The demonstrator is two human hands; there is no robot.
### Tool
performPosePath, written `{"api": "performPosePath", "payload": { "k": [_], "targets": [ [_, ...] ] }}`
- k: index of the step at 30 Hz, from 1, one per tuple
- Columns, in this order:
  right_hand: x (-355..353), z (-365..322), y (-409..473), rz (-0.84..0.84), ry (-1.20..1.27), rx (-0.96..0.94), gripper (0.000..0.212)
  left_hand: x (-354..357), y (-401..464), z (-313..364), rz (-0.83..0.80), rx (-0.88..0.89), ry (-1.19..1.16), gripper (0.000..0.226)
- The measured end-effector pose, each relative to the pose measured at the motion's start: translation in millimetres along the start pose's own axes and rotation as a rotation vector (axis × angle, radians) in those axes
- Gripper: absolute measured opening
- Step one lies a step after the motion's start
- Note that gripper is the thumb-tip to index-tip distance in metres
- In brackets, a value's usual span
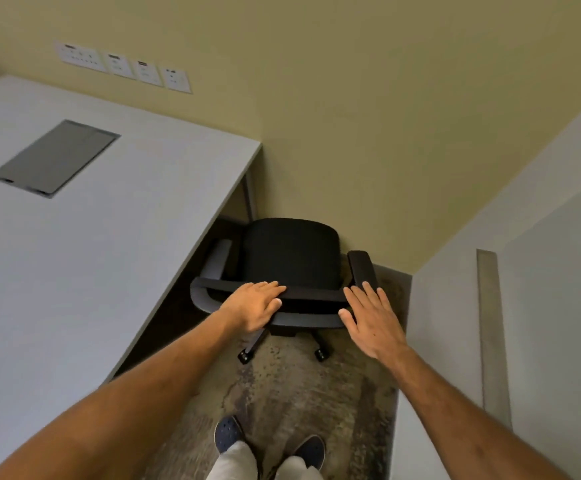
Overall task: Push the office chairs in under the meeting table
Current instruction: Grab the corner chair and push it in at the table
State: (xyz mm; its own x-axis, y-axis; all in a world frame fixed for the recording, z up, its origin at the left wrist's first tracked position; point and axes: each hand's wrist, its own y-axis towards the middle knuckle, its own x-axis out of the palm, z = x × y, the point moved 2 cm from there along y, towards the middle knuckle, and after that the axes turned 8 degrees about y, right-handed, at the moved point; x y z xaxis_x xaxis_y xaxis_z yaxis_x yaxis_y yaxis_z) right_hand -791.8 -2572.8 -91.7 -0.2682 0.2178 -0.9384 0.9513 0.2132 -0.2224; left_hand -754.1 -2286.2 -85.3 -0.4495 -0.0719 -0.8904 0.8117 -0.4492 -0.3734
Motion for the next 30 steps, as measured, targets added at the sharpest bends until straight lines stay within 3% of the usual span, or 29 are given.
{"api": "performPosePath", "payload": {
  "k": [3,14,24,30],
  "targets": [
    [12,-31,-11,0.070,0.046,0.006,0.058,2,-21,-33,0.022,-0.088,0.108,0.052],
    [47,-93,-57,0.205,0.091,0.101,0.043,28,-69,-58,0.091,-0.022,0.170,0.050],
    [89,-130,-172,0.281,0.170,0.118,0.044,56,-184,-59,0.023,0.150,0.203,0.065],
    [104,-117,-222,0.221,0.133,0.085,0.053,81,-248,-104,0.119,0.038,0.153,0.062]
  ]
}}
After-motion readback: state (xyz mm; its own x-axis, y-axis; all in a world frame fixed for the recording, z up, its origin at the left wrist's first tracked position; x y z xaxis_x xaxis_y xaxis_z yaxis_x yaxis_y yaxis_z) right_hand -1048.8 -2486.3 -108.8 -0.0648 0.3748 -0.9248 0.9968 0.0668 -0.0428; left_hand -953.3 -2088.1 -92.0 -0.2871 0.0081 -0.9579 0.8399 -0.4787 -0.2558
